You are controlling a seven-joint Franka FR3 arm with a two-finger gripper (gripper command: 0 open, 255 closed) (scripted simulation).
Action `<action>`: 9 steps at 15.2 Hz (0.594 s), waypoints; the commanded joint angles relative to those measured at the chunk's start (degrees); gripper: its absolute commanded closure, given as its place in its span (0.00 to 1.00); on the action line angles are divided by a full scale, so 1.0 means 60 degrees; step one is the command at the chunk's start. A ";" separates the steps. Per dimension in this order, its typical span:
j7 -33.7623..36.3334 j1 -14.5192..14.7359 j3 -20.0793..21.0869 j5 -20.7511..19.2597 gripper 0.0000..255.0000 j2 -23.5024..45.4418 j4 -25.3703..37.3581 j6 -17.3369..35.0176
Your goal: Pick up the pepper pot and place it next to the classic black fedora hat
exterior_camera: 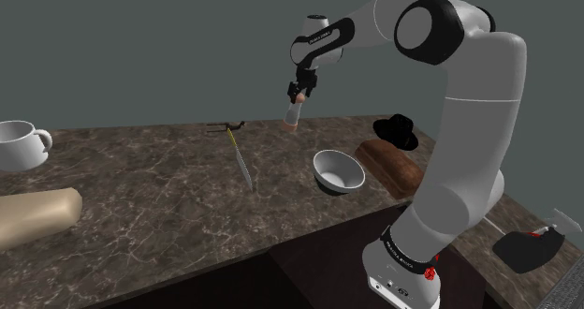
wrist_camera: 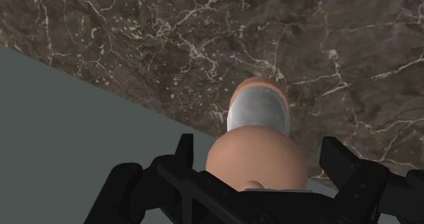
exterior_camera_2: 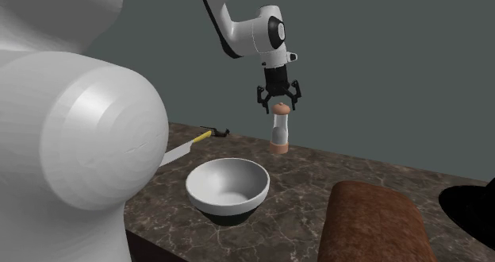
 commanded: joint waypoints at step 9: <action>0.0000 -0.0001 0.0000 0.0000 1.00 0.0008 -0.0002 0.0013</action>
